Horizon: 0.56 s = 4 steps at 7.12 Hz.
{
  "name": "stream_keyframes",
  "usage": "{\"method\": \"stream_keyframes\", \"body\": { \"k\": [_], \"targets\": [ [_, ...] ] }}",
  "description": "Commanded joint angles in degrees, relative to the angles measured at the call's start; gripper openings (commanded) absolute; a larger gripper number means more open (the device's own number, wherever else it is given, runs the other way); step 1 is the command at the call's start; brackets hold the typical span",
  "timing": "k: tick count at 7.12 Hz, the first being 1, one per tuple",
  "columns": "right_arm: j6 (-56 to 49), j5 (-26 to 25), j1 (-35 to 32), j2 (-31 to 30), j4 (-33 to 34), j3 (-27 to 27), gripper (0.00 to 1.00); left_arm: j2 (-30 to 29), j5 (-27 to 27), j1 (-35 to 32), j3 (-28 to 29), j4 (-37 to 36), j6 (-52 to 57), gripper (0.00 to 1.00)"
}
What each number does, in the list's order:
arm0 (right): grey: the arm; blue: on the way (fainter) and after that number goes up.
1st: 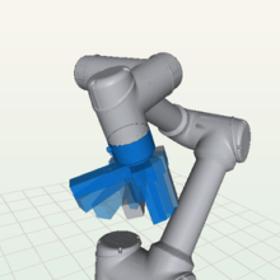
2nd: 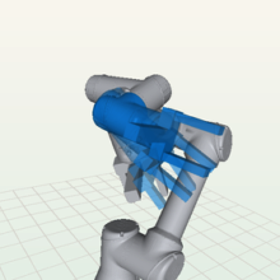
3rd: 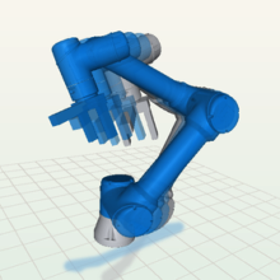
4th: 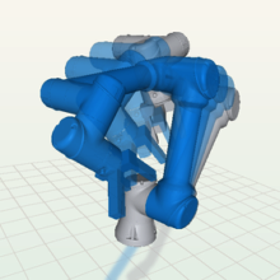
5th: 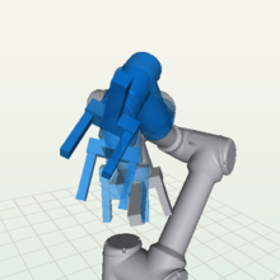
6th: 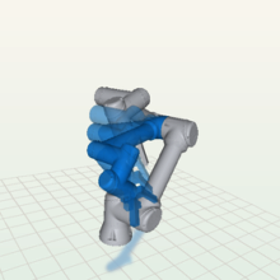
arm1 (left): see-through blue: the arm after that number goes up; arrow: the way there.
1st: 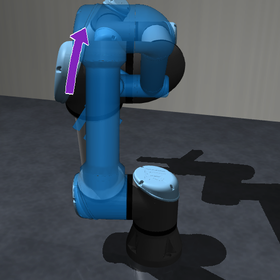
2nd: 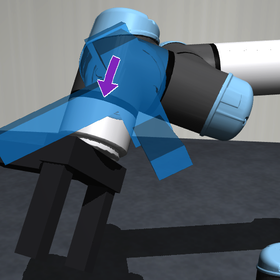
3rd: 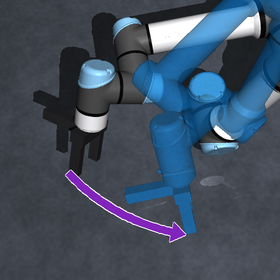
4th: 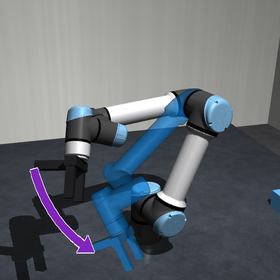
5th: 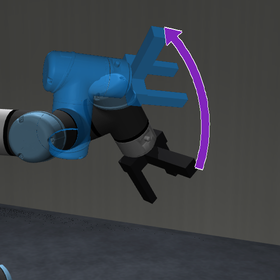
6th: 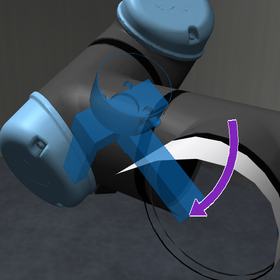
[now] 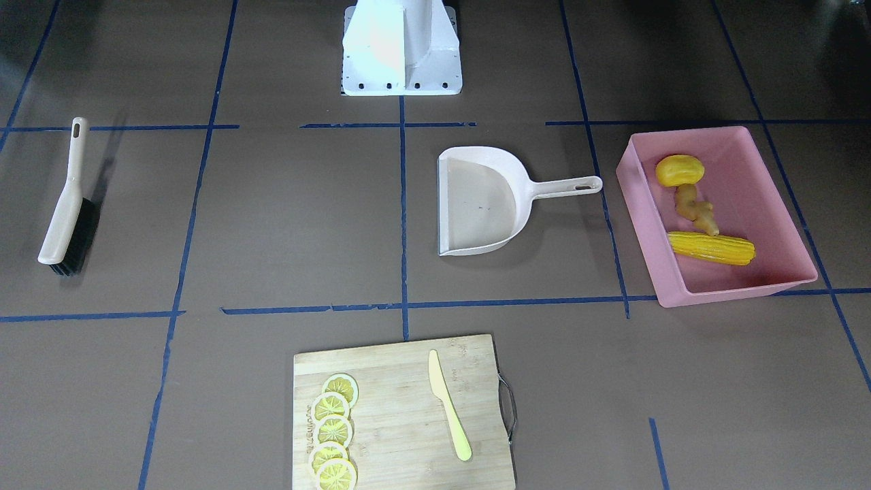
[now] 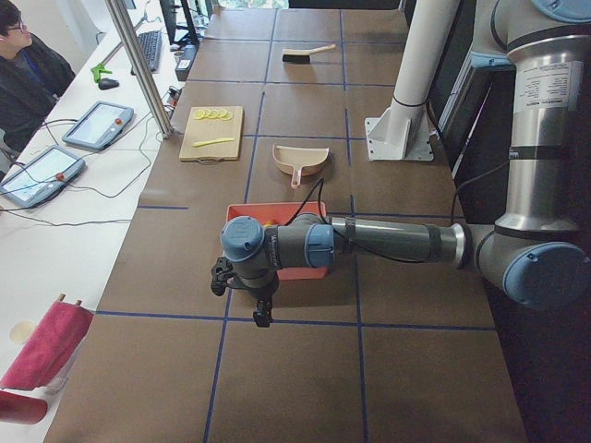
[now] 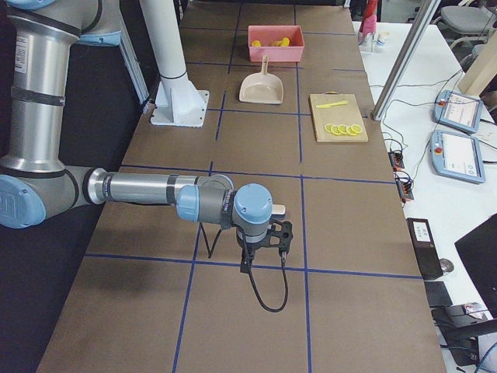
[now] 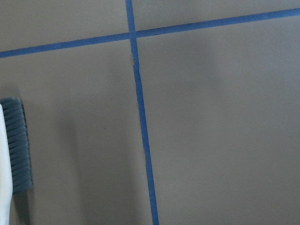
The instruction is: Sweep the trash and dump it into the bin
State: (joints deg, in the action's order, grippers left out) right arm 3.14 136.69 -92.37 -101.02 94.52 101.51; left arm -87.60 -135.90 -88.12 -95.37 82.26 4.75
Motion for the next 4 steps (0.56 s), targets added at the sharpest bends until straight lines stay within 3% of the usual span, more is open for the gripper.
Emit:
{"method": "stream_keyframes", "body": {
  "k": [1,4],
  "targets": [
    [0.2,0.0,0.0,0.0,0.0,-0.1,1.0,0.2,0.0,0.0,0.1,0.0,0.0,1.0],
    [0.3,0.0,0.0,0.1,0.0,0.0,1.0,1.1,-0.2,0.0,0.9,0.1,0.1,1.0]
  ]
}}
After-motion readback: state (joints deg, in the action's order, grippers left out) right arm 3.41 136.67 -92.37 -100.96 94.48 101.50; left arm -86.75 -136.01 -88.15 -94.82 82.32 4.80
